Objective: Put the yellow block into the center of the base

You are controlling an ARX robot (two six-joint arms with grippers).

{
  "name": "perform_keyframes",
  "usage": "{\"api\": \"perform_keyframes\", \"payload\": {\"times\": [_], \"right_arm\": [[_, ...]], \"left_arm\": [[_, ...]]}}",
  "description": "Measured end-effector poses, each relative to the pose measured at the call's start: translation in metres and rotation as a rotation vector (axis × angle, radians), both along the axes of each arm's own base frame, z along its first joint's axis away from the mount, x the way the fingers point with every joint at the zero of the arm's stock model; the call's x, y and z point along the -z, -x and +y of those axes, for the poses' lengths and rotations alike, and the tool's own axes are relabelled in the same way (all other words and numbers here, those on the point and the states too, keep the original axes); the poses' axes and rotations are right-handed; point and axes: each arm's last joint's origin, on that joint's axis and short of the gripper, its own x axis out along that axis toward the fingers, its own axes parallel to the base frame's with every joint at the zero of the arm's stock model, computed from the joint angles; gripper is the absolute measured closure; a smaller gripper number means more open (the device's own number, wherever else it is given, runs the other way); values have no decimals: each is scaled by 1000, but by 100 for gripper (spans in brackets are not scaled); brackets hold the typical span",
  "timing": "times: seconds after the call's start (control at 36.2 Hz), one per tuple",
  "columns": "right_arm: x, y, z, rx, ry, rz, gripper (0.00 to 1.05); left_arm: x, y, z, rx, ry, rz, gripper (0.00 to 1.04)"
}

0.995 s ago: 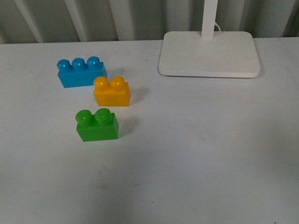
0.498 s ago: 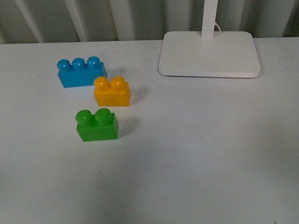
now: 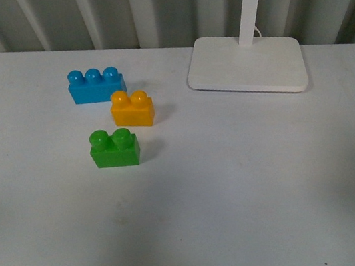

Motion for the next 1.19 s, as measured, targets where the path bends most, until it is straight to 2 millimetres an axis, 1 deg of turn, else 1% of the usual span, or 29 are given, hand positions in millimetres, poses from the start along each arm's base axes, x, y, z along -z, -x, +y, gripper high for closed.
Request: {"api": "perform_keyframes", "payload": {"times": [0.11,0.19,0.22,0.3,0.36,0.53,0.66,0.75,0.86,1.19], "right_arm": [[-5,-34,-37,57,15,30,9],[0,-63,-63,74,50,52,9],[3,-68,-68,78,57,60,9],[19,-93,-88,71,71,107,9],[35,-108,-97,43,34,169,9],[67,-131,-103,0,-18,263,9],[83,-145,-102,-16,-34,316,9],[94,-156,-104,-4,-60,352,9],[103,-161,-108,28,-69,377,9],[116,-162,-121,100,-149,433,9]], "left_arm": [[0,0,0,-1,0,0,6],[0,0,0,0,0,0,6],[0,0,0,0,0,0,6],[0,0,0,0,0,0,6],[0,0,0,0,0,0,6],[0,0,0,0,0,0,6],[0,0,0,0,0,0,6],[0,0,0,0,0,0,6],[0,0,0,-1,0,0,6],[0,0,0,0,0,0,6]]}}
